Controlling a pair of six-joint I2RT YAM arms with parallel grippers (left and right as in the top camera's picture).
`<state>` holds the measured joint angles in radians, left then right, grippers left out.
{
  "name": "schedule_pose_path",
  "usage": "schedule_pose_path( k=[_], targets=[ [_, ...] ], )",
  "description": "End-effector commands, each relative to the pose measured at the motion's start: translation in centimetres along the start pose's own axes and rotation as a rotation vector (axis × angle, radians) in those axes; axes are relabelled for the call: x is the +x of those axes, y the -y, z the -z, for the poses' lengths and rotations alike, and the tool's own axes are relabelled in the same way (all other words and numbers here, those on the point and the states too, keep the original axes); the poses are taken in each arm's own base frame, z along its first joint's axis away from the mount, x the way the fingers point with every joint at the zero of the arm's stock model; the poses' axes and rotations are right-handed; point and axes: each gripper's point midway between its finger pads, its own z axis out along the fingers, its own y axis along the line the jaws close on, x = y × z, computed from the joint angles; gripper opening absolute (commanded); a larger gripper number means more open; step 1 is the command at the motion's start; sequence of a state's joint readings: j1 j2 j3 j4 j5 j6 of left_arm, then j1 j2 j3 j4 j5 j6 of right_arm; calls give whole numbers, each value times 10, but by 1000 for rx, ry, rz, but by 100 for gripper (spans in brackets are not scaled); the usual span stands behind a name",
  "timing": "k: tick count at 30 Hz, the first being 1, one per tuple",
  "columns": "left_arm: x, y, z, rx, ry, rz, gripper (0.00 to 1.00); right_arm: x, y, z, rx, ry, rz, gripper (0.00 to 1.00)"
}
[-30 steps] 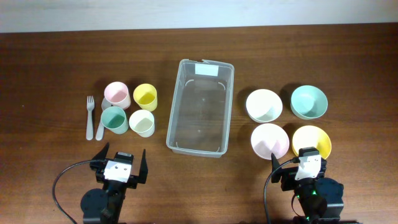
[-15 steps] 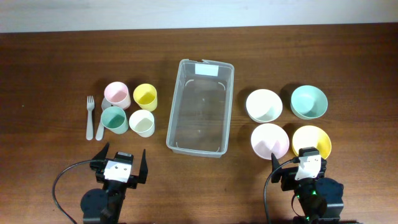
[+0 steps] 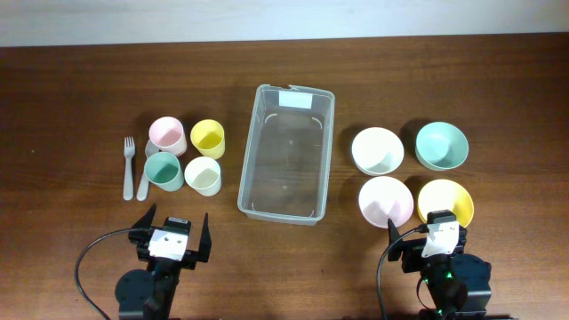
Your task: Pack container
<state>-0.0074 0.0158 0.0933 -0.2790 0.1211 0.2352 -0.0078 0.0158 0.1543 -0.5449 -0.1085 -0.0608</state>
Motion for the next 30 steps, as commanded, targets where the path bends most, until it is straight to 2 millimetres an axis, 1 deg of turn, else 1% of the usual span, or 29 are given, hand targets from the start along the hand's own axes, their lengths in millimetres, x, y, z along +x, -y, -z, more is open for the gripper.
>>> schedule_pose_path(
  k=[1,28,30],
  targets=[
    [0,4,0,17,9,11,100,1,3,0,15,3,0,99],
    [0,4,0,17,9,11,100,1,4,0,19,3,1,99],
    [0,4,0,17,9,11,100,-7,3,0,16,36,3,99]
  ],
)
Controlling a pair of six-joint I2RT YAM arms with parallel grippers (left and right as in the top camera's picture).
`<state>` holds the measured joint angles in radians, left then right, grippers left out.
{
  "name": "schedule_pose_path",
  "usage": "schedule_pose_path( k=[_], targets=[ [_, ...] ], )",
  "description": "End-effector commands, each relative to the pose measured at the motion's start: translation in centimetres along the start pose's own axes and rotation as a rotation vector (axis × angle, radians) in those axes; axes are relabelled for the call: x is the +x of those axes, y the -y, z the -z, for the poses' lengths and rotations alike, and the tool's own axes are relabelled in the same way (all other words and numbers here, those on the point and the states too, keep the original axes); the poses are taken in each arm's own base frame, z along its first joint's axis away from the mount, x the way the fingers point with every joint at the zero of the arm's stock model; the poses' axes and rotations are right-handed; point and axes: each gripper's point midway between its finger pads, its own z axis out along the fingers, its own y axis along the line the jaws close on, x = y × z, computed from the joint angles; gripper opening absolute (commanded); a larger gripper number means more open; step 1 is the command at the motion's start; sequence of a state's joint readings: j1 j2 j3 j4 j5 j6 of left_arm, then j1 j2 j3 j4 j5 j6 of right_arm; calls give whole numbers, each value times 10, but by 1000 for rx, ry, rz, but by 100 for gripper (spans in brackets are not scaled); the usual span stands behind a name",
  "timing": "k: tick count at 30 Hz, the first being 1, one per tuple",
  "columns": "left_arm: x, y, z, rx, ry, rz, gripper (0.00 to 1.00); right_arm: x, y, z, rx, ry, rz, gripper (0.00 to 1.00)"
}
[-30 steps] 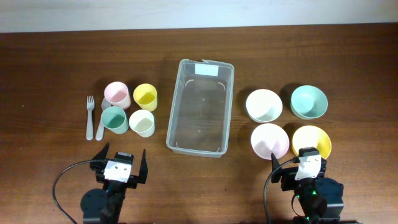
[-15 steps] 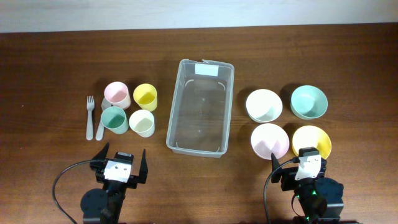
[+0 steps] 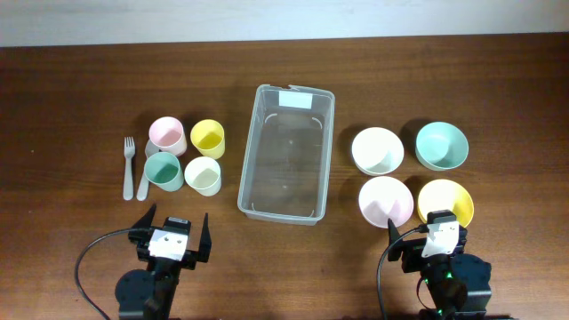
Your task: Pack container
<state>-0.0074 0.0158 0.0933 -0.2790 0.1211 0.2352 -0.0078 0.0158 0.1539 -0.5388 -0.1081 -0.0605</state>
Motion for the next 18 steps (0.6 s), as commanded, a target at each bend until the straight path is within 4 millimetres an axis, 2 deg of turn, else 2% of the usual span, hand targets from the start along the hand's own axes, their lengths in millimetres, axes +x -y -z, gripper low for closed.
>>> schedule_pose_path(
  k=[1,6,10,13,15,18],
  targets=[
    [0,4,0,17,9,11,100,-12,-3,0,-22,55,-5,99],
    [0,4,0,17,9,11,100,-25,-41,6,-249,100,-95,99],
    [0,4,0,17,9,11,100,-29,-54,11,-336,99,-177,99],
    [0,4,0,17,9,11,100,-43,-55,17,-346,130,-191,99],
    [0,4,0,17,9,11,100,-61,-51,25,-324,164,-183,99],
    [0,4,0,17,9,11,100,-95,-34,39,-223,192,-185,99]
  ],
)
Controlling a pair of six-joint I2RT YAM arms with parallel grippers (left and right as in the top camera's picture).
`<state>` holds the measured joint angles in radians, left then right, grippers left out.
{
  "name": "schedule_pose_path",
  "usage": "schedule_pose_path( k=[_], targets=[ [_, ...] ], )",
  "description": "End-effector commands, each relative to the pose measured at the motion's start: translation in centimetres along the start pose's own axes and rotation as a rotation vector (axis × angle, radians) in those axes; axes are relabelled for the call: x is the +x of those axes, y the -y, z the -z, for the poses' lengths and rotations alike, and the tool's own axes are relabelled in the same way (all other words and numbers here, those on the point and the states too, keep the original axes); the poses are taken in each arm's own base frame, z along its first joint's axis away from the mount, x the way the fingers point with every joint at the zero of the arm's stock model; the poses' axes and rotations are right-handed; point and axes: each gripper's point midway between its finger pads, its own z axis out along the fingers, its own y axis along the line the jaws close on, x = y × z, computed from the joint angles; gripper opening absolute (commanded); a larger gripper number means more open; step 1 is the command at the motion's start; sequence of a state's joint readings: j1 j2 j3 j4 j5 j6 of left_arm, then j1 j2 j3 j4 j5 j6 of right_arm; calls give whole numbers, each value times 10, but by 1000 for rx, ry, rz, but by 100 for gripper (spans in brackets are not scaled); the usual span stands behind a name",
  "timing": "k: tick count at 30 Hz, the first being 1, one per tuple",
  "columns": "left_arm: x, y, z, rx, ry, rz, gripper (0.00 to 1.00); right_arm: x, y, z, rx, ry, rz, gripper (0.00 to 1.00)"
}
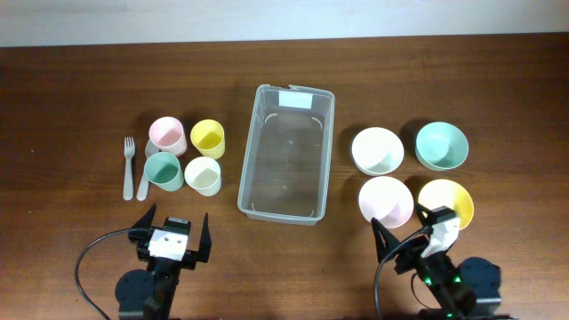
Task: Pack container
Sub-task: 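Move the right gripper to the yellow bowl and grasp its rim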
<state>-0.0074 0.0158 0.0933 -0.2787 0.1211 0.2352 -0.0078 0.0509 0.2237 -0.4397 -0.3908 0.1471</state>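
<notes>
A clear plastic container [286, 153] stands empty in the middle of the table. To its left are pink [166, 134], yellow [208, 136], green [164, 170] and cream [203, 175] cups, with a fork [129, 166] and a spoon [143, 180] beside them. On the right sit a white bowl [377, 149], teal bowl [441, 145], pink bowl [385, 201] and yellow bowl [447, 200]. My left gripper [175, 228] is open at the front edge, below the cups. My right gripper [404, 229] is open and turned leftward, just below the pink bowl's front rim.
The wooden table [71, 98] runs back to a white wall at the far edge. Cables loop beside both arm bases at the front edge.
My right arm has turned to the left, bringing its open gripper up to the front of the pink bowl. The left arm and all the tableware are where they were.
At both earlier moments the two arms rested at the front edge with open grippers, and the cups, bowls, cutlery and container lay untouched. Now only the right arm has shifted, angled toward the pink bowl.
</notes>
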Motion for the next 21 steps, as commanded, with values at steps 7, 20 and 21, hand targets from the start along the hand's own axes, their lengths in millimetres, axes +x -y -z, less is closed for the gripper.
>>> schedule_pose_path(
  k=[7,20,21],
  targets=[
    [0,4,0,17,8,11,100,-107,25,24,295,-125,-3,99],
    [0,4,0,17,8,11,100,-104,115,-6,569,-640,-279,99],
    [0,4,0,17,8,11,100,-92,128,-3,599,-685,-326,99]
  ],
)
